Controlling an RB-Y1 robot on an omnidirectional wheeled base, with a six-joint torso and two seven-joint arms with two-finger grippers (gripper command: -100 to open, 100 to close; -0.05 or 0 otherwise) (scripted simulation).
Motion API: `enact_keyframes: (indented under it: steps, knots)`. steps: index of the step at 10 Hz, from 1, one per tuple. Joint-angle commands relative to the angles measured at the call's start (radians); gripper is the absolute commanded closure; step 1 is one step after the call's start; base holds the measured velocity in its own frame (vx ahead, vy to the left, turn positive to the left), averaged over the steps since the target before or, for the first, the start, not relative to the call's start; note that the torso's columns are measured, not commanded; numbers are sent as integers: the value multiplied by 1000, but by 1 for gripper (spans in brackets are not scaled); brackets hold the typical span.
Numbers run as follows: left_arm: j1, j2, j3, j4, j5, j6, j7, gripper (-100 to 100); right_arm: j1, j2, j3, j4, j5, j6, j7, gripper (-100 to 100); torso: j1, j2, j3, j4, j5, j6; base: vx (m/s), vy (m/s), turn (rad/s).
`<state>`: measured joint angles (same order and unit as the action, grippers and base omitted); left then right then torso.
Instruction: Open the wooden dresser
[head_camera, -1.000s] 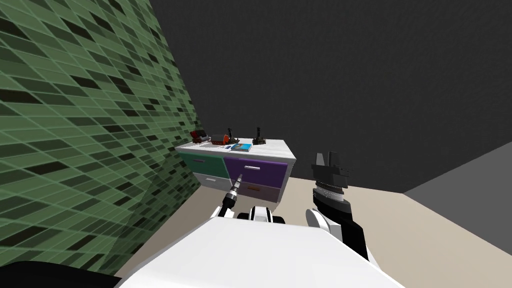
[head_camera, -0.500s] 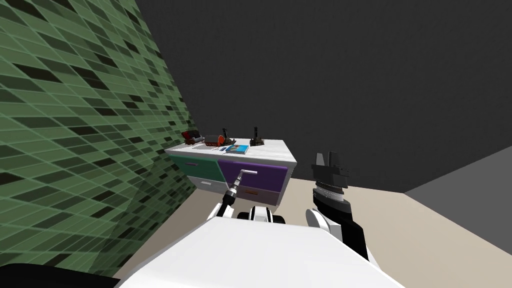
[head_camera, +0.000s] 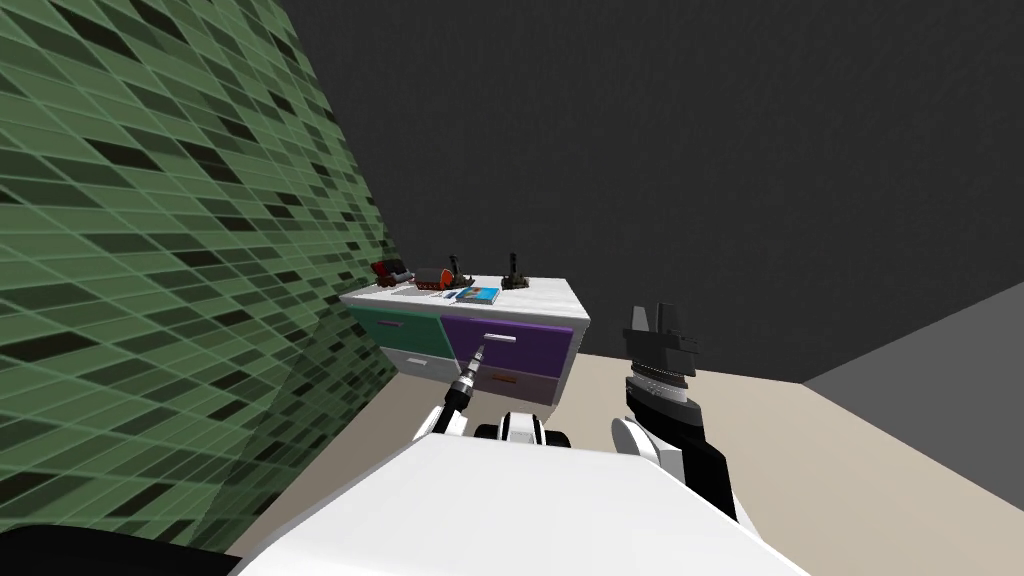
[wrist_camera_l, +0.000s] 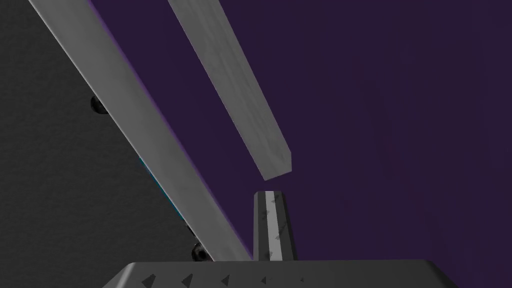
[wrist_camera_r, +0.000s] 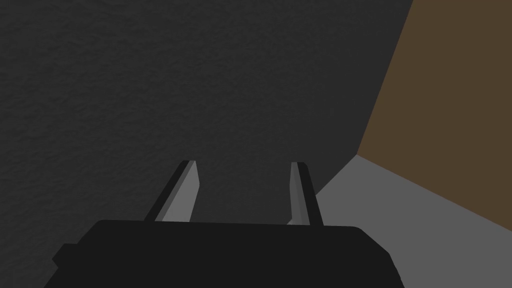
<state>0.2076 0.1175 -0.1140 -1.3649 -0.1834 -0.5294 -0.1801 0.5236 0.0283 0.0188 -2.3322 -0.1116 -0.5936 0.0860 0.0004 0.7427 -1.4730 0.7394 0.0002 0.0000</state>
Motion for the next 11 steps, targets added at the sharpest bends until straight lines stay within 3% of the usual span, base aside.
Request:
enact_keyframes:
  steps: [1,2,3,8,9,11]
  knots:
    - [12,7,-8,-22,-2,11,6,100,0,0,0,0,0,0,0,0,-1,-1,-1,0,0,0,-227,14,22]
    - [9,5,-6,-17,-1,8,5,100,0,0,0,0,0,0,0,0,0,-4,-2,-1,0,0,-102,11,1]
    - [2,-1,-2,-4,2,7,5,-100,0,0,0,0,0,0,0,0,0,-11,-6,-3,0,0,77,-24,-21]
    - [-9,-7,5,17,7,6,4,-100,1,0,0,0,0,0,0,0,1,-3,-2,-1,0,0,144,-47,-12]
    - [-4,2,-39,0,11,12,-2,-100,1,0,0,0,0,0,0,0,2,2,1,0,0,0,80,-3,249]
    - [2,11,-83,-17,15,19,-8,-100,1,0,0,0,0,0,0,0,1,-4,-3,-1,0,0,105,7,261]
